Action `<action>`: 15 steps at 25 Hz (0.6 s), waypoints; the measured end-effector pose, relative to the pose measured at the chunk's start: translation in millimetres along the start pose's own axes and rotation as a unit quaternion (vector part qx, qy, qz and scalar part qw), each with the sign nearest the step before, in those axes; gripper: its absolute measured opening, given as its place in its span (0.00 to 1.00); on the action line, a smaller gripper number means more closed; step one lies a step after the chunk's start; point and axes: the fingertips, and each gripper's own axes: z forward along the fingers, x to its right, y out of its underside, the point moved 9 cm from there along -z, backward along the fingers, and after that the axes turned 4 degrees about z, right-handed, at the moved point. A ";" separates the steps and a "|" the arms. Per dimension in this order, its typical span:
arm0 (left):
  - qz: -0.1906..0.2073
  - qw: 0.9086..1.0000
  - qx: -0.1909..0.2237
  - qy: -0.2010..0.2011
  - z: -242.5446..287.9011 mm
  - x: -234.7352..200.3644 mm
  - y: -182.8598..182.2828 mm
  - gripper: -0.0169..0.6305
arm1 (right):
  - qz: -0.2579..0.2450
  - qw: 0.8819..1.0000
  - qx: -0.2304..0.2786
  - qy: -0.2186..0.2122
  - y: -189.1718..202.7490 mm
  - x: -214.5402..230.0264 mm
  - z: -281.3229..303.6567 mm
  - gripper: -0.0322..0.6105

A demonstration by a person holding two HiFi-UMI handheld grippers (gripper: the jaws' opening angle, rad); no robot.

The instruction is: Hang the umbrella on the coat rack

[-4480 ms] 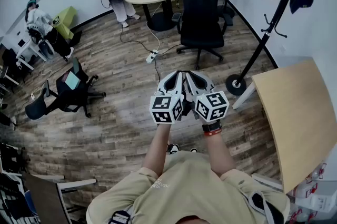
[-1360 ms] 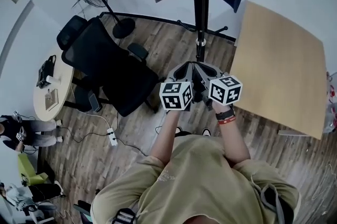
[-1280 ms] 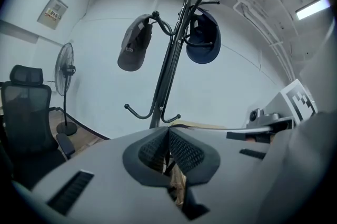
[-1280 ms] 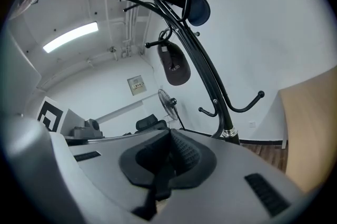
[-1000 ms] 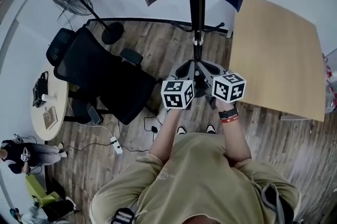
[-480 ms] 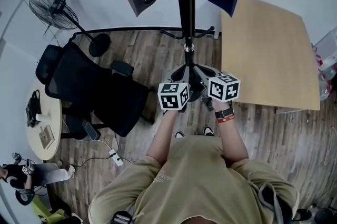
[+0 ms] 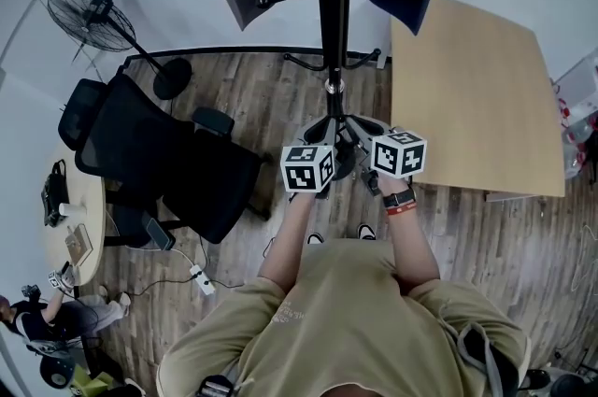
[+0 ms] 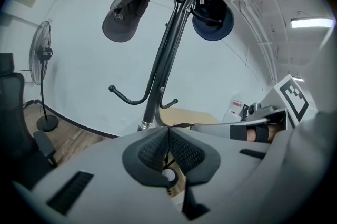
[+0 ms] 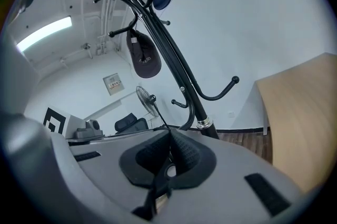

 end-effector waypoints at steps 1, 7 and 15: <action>-0.002 1.000 -0.002 -0.003 0.6 -2.9 0.7 0.06 | -0.001 1.000 -0.001 -0.002 0.7 0.3 2.9 0.07; -0.004 1.000 -0.005 0.002 9.5 -1.8 0.1 0.06 | -0.004 1.000 0.002 -0.004 -2.8 9.8 2.9 0.07; 0.001 1.000 -0.013 -0.004 16.2 -2.2 1.5 0.06 | -0.008 1.000 -0.007 -0.003 -4.2 16.9 5.7 0.07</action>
